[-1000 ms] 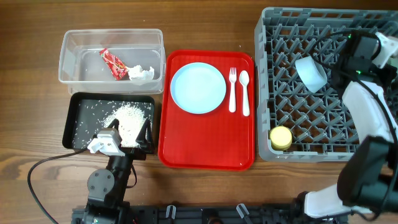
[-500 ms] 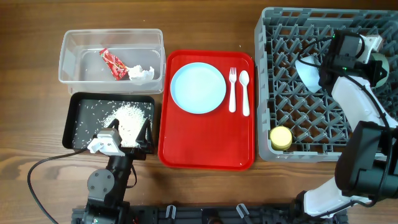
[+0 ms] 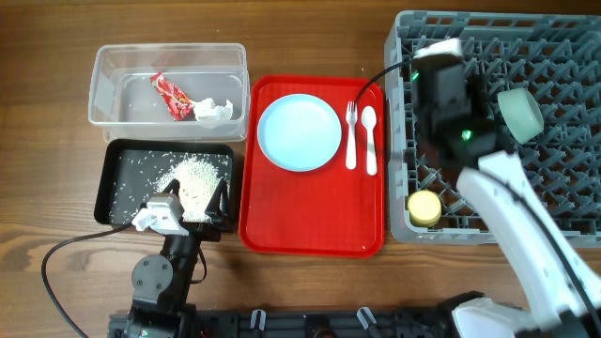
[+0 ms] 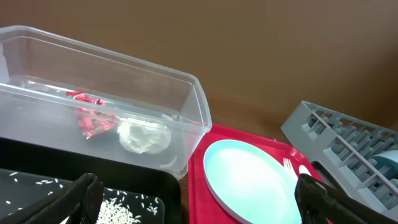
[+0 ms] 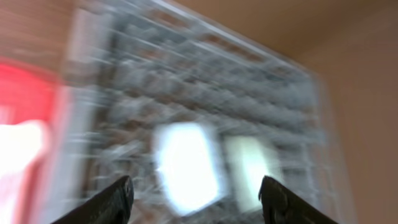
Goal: Sort waste into correct bins and load items into the dishwasher rack
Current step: 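Grasp the light-blue plate edge with the right gripper, then lift the plate and stand it upright in the rack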
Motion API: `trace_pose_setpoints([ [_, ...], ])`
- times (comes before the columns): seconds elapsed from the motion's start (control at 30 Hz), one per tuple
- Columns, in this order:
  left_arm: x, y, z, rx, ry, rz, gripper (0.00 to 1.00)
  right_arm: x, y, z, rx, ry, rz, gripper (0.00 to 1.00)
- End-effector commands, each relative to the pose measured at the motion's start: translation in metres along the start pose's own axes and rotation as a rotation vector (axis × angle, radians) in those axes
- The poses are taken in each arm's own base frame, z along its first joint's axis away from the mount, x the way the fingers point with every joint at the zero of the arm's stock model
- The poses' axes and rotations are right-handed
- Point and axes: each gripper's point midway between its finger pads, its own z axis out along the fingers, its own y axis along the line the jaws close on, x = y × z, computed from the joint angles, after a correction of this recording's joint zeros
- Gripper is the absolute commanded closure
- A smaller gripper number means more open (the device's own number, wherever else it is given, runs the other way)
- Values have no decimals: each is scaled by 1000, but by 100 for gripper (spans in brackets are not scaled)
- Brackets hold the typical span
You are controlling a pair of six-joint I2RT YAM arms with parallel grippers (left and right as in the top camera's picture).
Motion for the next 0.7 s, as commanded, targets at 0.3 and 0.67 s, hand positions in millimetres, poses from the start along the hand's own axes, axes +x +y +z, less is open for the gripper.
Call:
trace_pose_setpoints([
  [0.3,0,1,0,0,-3,1,0,65,225,20,-573,432,399,33],
  [0.67,0,1,0,0,-3,1,0,116,248,64,-503,569,355,96],
])
